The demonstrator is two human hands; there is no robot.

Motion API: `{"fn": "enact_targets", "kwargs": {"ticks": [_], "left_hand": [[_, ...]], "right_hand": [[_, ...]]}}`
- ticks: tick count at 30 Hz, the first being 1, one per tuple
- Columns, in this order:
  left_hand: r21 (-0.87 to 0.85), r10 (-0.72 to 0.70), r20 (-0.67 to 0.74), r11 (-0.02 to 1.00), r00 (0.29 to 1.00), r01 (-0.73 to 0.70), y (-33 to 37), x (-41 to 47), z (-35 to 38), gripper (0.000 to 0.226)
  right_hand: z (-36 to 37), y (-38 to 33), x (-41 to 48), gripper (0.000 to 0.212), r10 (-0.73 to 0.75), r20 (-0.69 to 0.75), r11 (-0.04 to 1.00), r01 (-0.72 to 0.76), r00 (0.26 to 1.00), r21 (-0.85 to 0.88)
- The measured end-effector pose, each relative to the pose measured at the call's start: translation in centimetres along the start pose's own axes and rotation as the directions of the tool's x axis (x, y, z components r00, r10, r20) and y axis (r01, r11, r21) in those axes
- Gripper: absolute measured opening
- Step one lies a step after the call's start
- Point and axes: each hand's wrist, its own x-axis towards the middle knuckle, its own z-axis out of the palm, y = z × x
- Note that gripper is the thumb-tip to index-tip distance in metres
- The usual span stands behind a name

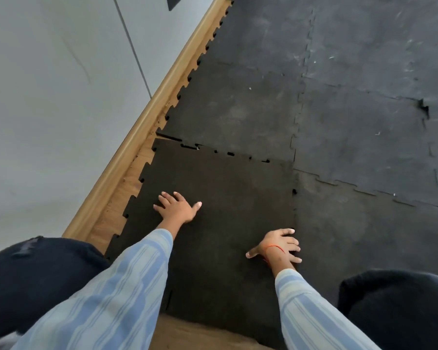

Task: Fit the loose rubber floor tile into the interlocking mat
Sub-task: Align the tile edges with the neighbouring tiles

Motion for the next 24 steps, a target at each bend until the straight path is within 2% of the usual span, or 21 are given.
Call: {"fn": "enact_targets", "kwargs": {"ticks": [3,6,8,11,16,20,22,24], "left_hand": [[-0.059,-0.083,-0.082,0.995,0.993,0.079,-3.2,2.2,-0.6,0.110],[-0.126,-0.142,-0.083,0.983,0.986,0.131,-5.8,3.6,-1.3,0.130],[-0.203,-0.146,-0.089,0.971,0.985,0.126,-6.3,4.3,-1.9,0.137],[-0.323,-0.123,-0.153,0.944,0.980,0.068,-6.1,5.2,-2.6,0.135],[-0.572,-0.177,-0.195,0.820,0.965,0.035,-6.0,6.9,-3.4,0.125],[-0.625,-0.161,-0.203,0.780,0.966,-0.001,-6.5,7.9,-3.7,0.127],[-0.657,-0.148,-0.205,0.753,0.967,-0.024,-6.6,8.6,-4.3,0.130],[-0.641,-0.137,-0.199,0.767,0.970,-0.023,-6.6,9.1,-4.8,0.130]], "right_hand": [[1.0,1.0,0.4,0.128,-0.039,-0.182,0.972,0.080,0.982,0.222],[2.3,2.1,0.1,0.119,-0.075,-0.332,0.975,0.139,0.940,0.172],[2.8,2.6,0.2,0.117,-0.074,-0.380,0.980,0.138,0.922,0.146],[2.4,2.7,0.5,0.111,-0.046,-0.369,0.966,0.135,0.928,0.219],[1.7,3.0,0.8,0.108,-0.060,-0.302,0.933,0.161,0.951,0.321],[2.0,2.8,0.3,0.105,-0.080,-0.257,0.904,0.179,0.963,0.389],[2.7,2.8,-0.1,0.105,-0.106,-0.244,0.901,0.197,0.964,0.388],[3.2,2.9,-0.5,0.107,-0.125,-0.247,0.907,0.211,0.961,0.364]]}}
